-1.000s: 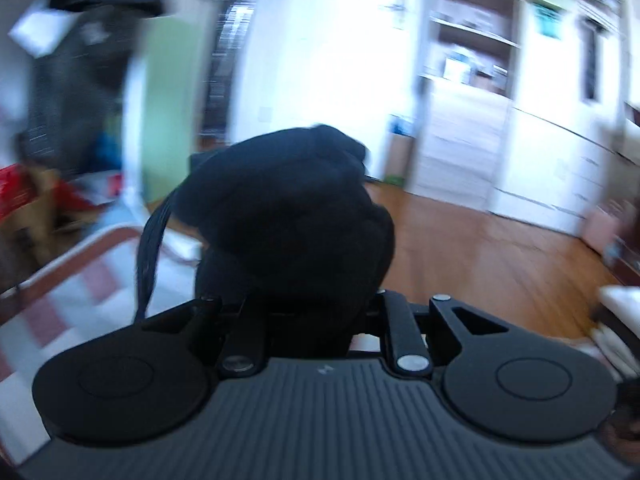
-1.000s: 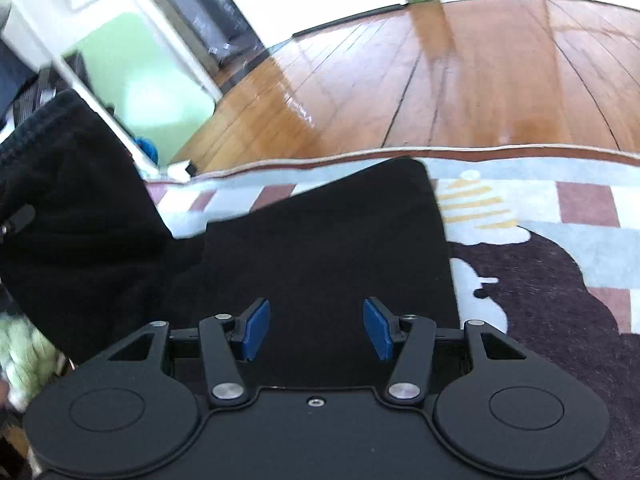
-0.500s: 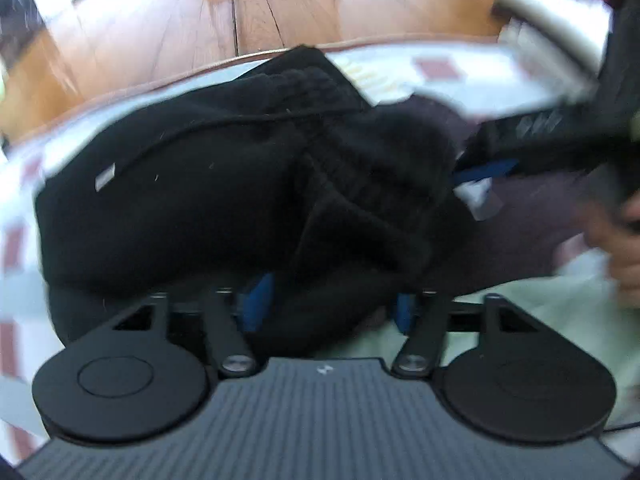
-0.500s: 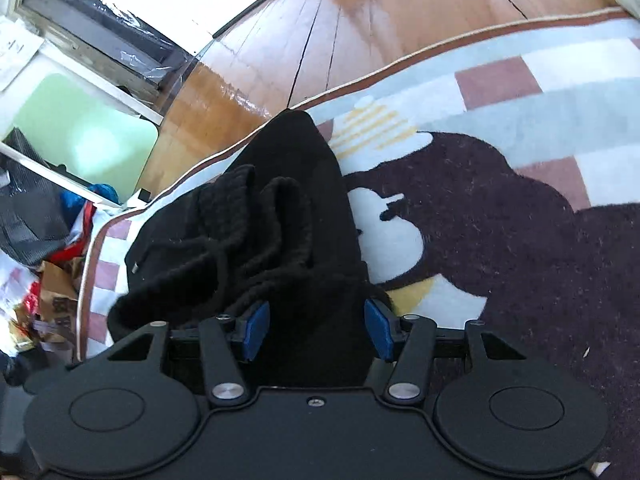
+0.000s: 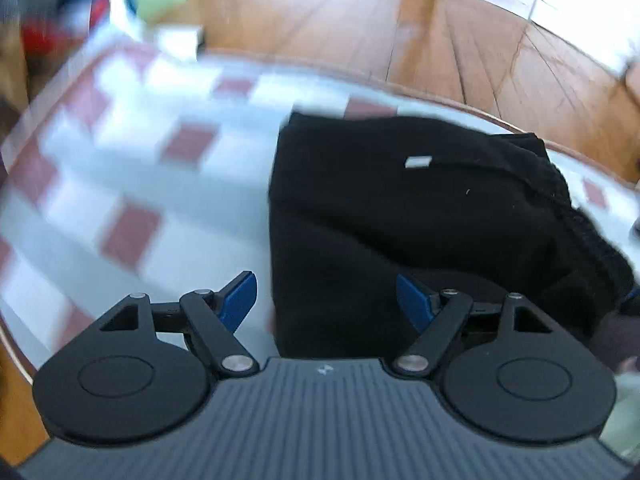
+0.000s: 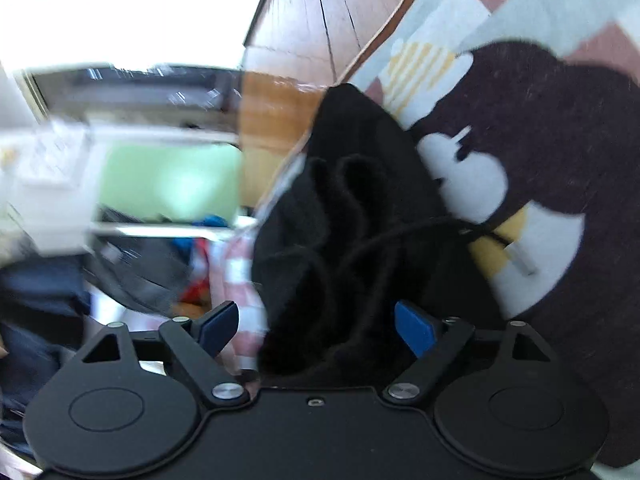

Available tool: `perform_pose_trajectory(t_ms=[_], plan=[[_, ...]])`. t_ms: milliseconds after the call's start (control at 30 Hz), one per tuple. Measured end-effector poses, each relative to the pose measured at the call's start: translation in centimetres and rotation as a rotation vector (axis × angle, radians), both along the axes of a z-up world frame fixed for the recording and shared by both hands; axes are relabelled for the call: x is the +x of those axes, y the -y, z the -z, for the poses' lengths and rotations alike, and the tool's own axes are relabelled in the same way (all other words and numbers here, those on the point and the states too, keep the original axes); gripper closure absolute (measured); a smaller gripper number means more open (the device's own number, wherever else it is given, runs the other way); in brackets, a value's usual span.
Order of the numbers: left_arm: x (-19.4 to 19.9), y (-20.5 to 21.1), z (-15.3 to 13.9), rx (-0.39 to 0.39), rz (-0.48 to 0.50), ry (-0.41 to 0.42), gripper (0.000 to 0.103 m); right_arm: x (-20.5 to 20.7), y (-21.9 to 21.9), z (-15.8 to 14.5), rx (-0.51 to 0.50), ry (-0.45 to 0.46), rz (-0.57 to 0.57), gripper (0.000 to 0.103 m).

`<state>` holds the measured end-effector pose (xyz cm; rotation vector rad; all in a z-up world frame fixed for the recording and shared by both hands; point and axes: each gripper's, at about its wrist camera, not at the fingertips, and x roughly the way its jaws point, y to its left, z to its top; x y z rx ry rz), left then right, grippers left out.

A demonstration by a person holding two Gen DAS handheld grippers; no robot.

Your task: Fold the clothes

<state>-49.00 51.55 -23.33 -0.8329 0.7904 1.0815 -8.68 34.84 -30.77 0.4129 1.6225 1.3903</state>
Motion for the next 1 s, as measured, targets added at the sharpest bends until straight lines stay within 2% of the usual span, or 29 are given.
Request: perform_pose_trajectory(t_ms=[100,233,300,333,367,400,467,500,567,633,700,733,767,833,900,1000], plan=[[-2.7,-0.6,1.2,-0.070,-0.096,0.104,0.026,-0.5,-1.6,0.6,-0.021,0.018,-0.026,0.014],[-3.8,-0.2,1.7,-0.058,-0.138,0.164,0.026,-1.1,-4.0,1.6,-0.040,0.013,-0.063,0.012],[-4.1,0.0,2.0,-0.064,-0.152,0.197,0.026,-2.0,-4.7,1.5,-0.034,0.078,-0.054,0.011],[-3.9,0.0,2.2,-0.067,-0.150,0.207,0.026,-2.8,-5.1,0.8,-0.016,0.145,-0.060,0.017],[-3.8,0.0,2.1,-0.061,-0.142,0.206,0.026,-3.8,-5.5,-0.3,0.015,0.235,-0.079,0.035],[-3.8,0.1,1.9,-0.054,-0.134,0.204,0.026,-4.8,-5.9,-1.5,0.046,0.324,-0.098,0.062],[-3.5,0.2,1.3,-0.031,-0.110,0.209,0.026,-7.3,-6.3,-5.3,0.160,0.588,-0.147,0.068],[-3.2,0.3,0.9,-0.015,-0.095,0.216,0.026,-8.3,-6.0,-7.5,0.235,0.685,-0.155,0.071],[-2.6,0.6,0.1,0.019,-0.064,0.232,0.026,-8.8,-4.9,-11.0,0.340,0.778,-0.136,0.072],[-1.6,1.0,0.1,0.005,-0.017,0.186,0.026,-8.2,-4.2,-12.0,0.347,0.846,-0.113,0.072],[0.0,1.3,1.9,-0.066,0.024,0.026,0.025,-7.2,-4.6,-10.3,0.244,0.910,-0.102,0.068],[0.5,1.5,3.3,-0.097,0.032,-0.038,0.018,-6.6,-5.4,-8.5,0.149,0.906,-0.117,0.067],[0.5,1.8,4.4,-0.112,0.017,-0.043,0.016,-6.2,-5.7,-7.4,0.093,0.893,-0.130,0.065],[-0.7,1.8,5.4,-0.151,-0.051,0.027,0.012,-5.9,-5.3,-7.5,0.076,0.894,-0.135,0.054],[-2.0,1.5,5.5,-0.184,-0.092,0.077,0.012,-5.6,-4.9,-7.6,0.058,0.894,-0.140,0.054],[-2.2,1.8,4.6,-0.132,-0.076,-0.005,0.012,-5.1,-4.4,-7.7,0.032,0.894,-0.147,0.054]])
